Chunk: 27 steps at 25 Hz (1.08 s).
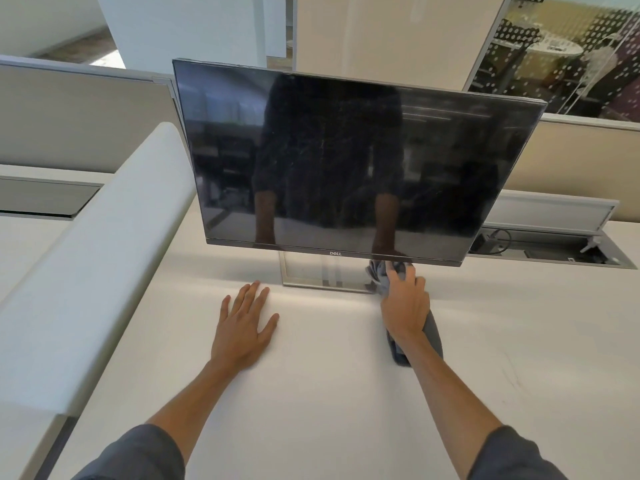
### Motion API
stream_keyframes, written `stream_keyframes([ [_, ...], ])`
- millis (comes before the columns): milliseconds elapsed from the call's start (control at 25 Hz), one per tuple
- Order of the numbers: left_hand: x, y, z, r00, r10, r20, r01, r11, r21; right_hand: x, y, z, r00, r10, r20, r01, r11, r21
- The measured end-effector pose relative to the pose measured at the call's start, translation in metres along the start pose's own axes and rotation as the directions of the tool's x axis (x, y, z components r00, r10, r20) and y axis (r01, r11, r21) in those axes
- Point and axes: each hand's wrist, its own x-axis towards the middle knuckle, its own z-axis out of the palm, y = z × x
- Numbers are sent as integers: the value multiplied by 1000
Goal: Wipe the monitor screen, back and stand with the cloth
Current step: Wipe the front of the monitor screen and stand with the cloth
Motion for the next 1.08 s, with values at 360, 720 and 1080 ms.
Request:
stream_keyframes([
  [360, 0, 0, 0, 1000, -3, 3, 3, 1000, -2, -28, -31, -9, 991, -89, 98, 86, 996, 35],
  [720, 0, 2, -2, 999, -31, 40, 30, 999, 14, -18, -155, 0, 892, -425, 156, 395, 899, 189],
  [1080, -2, 1, -1, 999, -19, 28, 19, 1000, -3, -36, -132, 22, 855, -448, 261, 451, 891, 50],
])
